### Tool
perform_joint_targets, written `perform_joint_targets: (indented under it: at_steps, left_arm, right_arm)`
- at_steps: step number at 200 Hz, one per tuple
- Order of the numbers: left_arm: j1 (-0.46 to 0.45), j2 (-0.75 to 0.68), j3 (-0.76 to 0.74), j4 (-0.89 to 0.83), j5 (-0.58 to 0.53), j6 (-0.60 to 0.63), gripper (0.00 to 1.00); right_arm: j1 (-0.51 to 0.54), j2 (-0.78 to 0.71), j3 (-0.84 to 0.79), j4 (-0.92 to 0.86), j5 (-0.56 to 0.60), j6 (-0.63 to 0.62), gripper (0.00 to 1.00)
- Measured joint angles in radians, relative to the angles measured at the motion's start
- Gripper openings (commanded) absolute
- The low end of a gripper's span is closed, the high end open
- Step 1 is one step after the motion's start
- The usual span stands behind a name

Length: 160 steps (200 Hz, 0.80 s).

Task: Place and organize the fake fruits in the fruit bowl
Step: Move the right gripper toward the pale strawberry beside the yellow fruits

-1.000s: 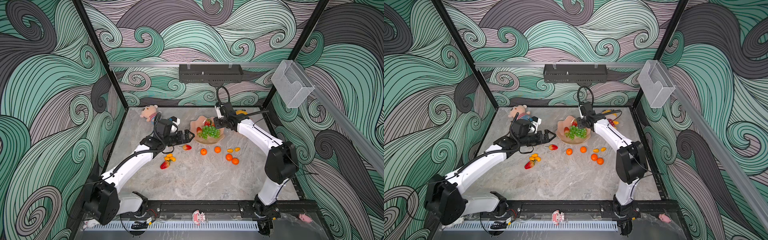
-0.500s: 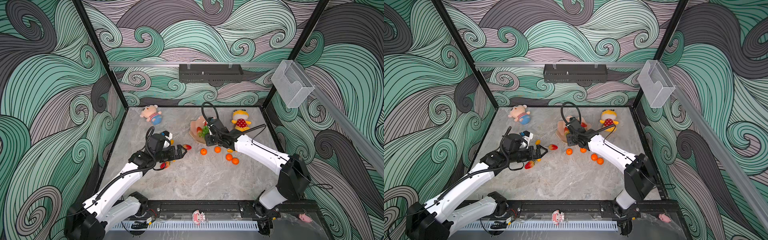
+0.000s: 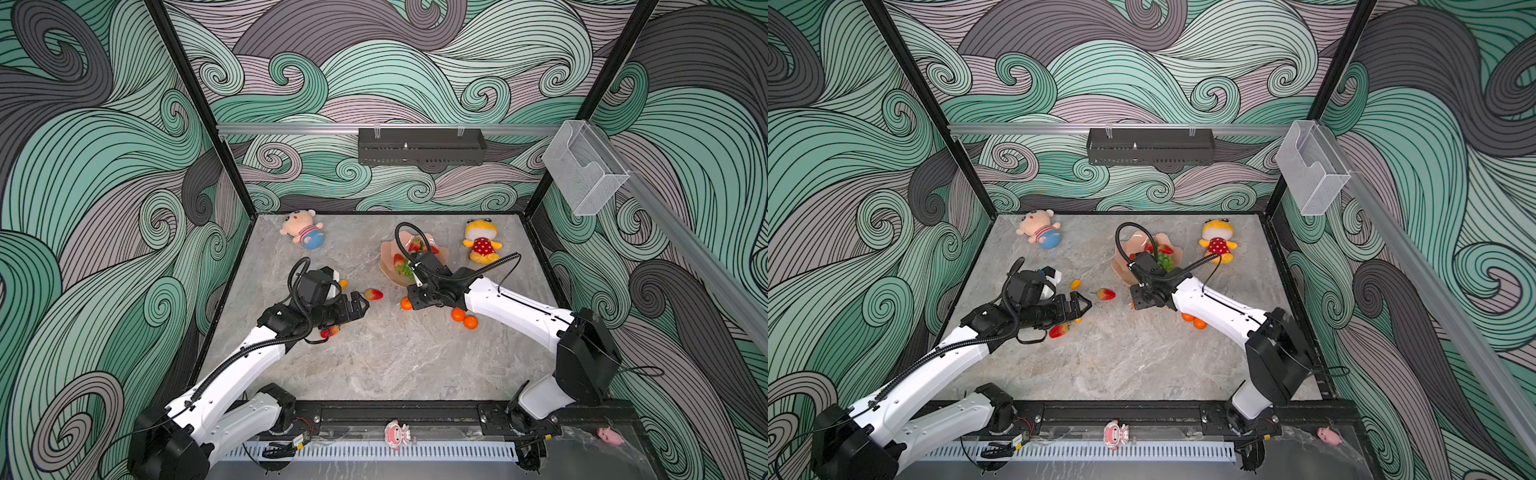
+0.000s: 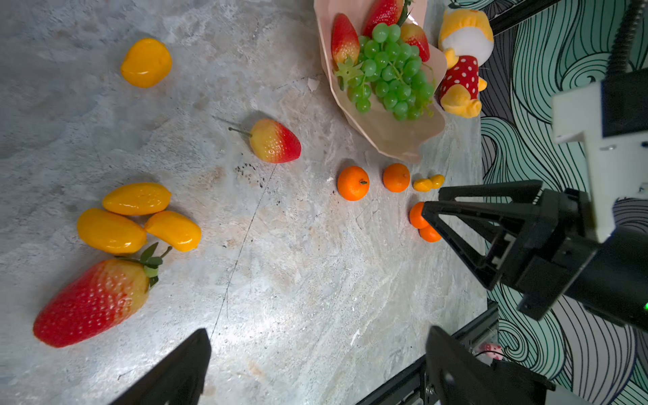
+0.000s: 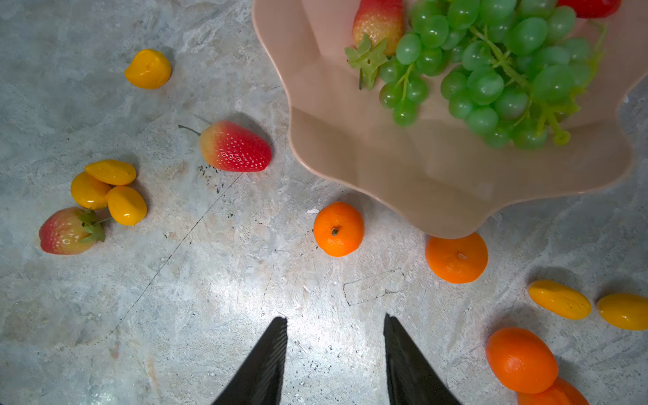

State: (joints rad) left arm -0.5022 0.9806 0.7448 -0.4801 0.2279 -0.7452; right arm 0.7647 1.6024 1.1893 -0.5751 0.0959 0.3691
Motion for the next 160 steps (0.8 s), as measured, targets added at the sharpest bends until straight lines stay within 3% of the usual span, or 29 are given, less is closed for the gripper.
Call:
perform_joint_targets:
  at_steps: [72,160]
  left_arm:
    - [0.056,-0.047,-0.021,0.002,-0.030,0.000,0.99]
    - [0.354,-0.148,-0.110,0.029,0.108,-0.035,0.99]
  right_arm:
    - [0.069,0.212,0.191,-0.047,-0.056,-0.078,0.40]
    - [0.160,0.430,0.451,-0.121,-0.049,-0.220,0.41]
